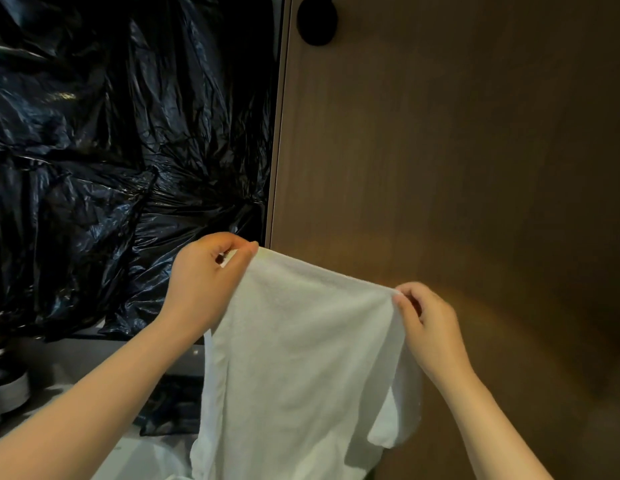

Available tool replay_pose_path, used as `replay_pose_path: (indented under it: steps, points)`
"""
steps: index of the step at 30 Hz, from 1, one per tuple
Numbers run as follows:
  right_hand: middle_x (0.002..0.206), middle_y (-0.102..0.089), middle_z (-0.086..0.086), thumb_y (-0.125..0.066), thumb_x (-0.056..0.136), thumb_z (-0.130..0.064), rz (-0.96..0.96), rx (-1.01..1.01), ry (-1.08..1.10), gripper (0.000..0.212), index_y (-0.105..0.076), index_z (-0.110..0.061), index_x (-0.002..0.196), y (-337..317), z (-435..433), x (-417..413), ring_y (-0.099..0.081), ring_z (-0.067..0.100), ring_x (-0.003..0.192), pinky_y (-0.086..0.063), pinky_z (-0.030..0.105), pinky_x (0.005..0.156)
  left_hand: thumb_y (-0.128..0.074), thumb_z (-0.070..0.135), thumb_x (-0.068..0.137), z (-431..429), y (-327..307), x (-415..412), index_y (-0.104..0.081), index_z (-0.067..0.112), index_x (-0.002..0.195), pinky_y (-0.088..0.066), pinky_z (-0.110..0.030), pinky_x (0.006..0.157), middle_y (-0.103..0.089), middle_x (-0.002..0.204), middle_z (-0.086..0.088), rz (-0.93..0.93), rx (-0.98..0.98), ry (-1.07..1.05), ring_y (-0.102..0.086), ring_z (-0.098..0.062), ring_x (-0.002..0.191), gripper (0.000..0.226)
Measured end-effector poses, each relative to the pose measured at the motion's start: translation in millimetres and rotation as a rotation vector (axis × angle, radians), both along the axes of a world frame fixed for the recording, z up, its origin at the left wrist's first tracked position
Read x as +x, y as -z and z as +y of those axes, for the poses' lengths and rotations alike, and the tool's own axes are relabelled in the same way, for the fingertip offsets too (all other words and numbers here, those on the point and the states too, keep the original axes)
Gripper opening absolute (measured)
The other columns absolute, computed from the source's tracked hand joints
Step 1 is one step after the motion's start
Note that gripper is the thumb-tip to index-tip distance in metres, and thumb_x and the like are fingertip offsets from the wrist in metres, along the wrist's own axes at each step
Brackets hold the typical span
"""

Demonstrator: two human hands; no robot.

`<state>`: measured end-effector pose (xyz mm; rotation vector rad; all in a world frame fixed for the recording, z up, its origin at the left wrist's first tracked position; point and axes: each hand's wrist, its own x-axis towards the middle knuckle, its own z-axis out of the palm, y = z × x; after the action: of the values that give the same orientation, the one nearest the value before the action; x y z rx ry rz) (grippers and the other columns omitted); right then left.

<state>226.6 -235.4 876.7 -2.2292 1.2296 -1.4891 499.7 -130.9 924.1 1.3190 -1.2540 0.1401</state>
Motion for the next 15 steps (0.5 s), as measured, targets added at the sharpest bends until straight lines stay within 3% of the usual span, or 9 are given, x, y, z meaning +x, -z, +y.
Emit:
replay_pose_path:
  steps: [4,6,9,12,15]
  points:
    - [0.084,-0.058,-0.018,-0.038,0.101,-0.036,-0.27,-0.093,-0.073,0.022,-0.055,-0.034,0.088,-26,8,16,-0.056,0.0,0.083,-0.045,0.011,0.064,-0.06,0.031,0.092,-1,-11,9,-0.071,0.025,0.081,-0.045,-0.024,0.061,-0.066,0.075,0.011,0.019,-0.105,-0.079,-0.059,-0.003,0.074,0.017]
    - [0.08,-0.057,-0.014,-0.038,0.102,-0.032,-0.169,-0.139,-0.032,0.022,-0.056,-0.029,0.088,-28,3,20,-0.056,0.004,0.079,-0.047,0.013,0.064,-0.058,0.032,0.092,-4,-7,14,-0.071,0.023,0.082,-0.044,-0.024,0.062,-0.065,0.075,0.01,-0.013,-0.058,-0.13,-0.059,-0.006,0.074,0.018]
    - [0.082,-0.058,-0.007,-0.04,0.103,-0.025,0.193,-0.006,0.057,0.022,-0.056,-0.023,0.089,-8,-9,23,-0.058,0.01,0.077,-0.054,0.031,0.072,-0.058,0.029,0.093,-15,19,24,-0.072,0.016,0.089,-0.044,-0.03,0.063,-0.066,0.082,0.003,-0.128,0.202,-0.188,-0.06,-0.015,0.077,0.019]
    - [0.084,-0.06,-0.008,-0.043,0.103,-0.025,0.177,0.056,0.001,0.02,-0.057,-0.024,0.088,14,-10,24,-0.059,0.009,0.079,-0.055,0.035,0.076,-0.06,0.027,0.093,-19,45,28,-0.072,0.017,0.093,-0.04,-0.029,0.066,-0.069,0.091,0.0,-0.175,0.321,-0.198,-0.06,-0.015,0.081,0.015]
    - [0.082,-0.06,-0.015,-0.048,0.101,-0.025,0.119,-0.023,-0.069,0.02,-0.057,-0.03,0.086,16,-3,25,-0.059,0.004,0.08,-0.055,0.028,0.072,-0.064,0.034,0.089,-15,50,22,-0.069,0.022,0.11,-0.039,-0.02,0.074,-0.065,0.107,0.008,-0.206,0.312,-0.161,-0.053,-0.004,0.088,0.024]
